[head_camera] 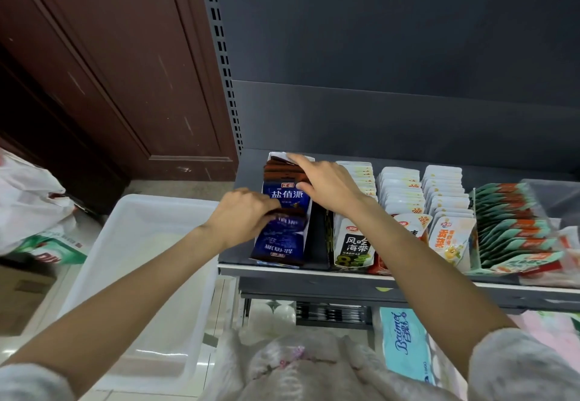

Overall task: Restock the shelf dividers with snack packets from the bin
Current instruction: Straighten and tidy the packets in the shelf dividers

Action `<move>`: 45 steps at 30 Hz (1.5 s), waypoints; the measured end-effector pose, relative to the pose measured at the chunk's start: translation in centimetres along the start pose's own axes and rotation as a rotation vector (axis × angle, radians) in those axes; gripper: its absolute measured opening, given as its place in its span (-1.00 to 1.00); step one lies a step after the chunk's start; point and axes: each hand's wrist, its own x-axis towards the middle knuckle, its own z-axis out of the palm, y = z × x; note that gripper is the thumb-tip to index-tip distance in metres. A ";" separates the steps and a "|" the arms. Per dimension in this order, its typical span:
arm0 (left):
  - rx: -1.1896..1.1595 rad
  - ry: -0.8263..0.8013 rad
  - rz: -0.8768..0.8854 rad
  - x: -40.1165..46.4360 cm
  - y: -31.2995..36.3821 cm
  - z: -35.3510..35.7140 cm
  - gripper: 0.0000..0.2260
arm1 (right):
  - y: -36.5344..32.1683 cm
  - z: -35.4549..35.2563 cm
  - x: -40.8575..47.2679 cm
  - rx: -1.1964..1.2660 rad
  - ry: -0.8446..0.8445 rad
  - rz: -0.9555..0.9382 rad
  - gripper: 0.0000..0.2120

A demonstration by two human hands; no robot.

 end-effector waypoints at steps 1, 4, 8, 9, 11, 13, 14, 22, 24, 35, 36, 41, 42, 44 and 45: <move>-0.006 0.043 -0.030 0.4 -0.3 -0.3 -0.85 | -0.1 -0.2 0.4 -0.013 -0.008 0.003 -0.48; -0.023 0.089 -0.121 1.6 -1.2 -1.0 -0.75 | -0.2 -1.0 1.8 0.098 -0.124 0.023 -0.57; -0.001 0.113 -0.078 1.9 -1.4 -0.8 -0.76 | 0.3 -2.3 3.1 0.363 -0.300 0.079 -0.57; 0.030 0.129 -0.057 1.9 -1.2 -0.5 -0.77 | 0.4 -2.6 2.8 0.433 -0.296 0.102 -0.58; 0.053 0.186 -0.096 2.0 -0.8 0.2 -0.72 | 0.5 -2.9 1.7 0.486 -0.195 0.121 -0.60; -0.002 0.249 -0.235 2.3 -0.3 0.4 -0.63 | 0.0 -2.5 -0.4 0.428 -0.014 0.138 -0.62; -0.059 0.286 -0.307 2.2 -0.1 0.5 -0.60 | -0.6 -2.2 -1.7 0.415 0.058 0.164 -0.62; -0.389 0.301 -0.323 -4.3 0.3 -0.5 -0.74 | -4.6 0.4 -10.4 0.381 -0.154 -0.086 -0.14; -0.375 0.240 -0.311 -5.5 0.0 -0.2 -0.79 | -4.4 1.4 -10.8 0.209 -0.153 -0.111 -0.10; -0.650 0.082 -0.583 -3.8 1.9 1.1 -0.59 | -4.1 2.8 -4.7 0.236 0.226 0.259 -0.76; -0.666 0.194 -0.619 -2.9 1.9 1.1 -0.66 | -4.2 2.4 -4.0 0.257 0.238 0.296 -0.73; -0.574 0.344 -0.698 0.6 1.4 1.3 -0.61 | -4.3 1.4 -3.0 0.195 0.135 0.348 -0.49; -0.592 0.320 -0.705 0.8 1.5 1.6 -0.51 | -4.4 1.5 -3.3 0.219 0.136 0.323 -0.41; -0.699 0.297 -0.750 0.8 2.0 2.2 -0.40 | -4.4 1.6 -4.0 0.300 0.178 0.302 -0.31; -0.742 0.295 -0.759 0.7 2.3 2.3 -0.38 | -4.3 1.5 -4.2 0.322 0.207 0.302 -0.30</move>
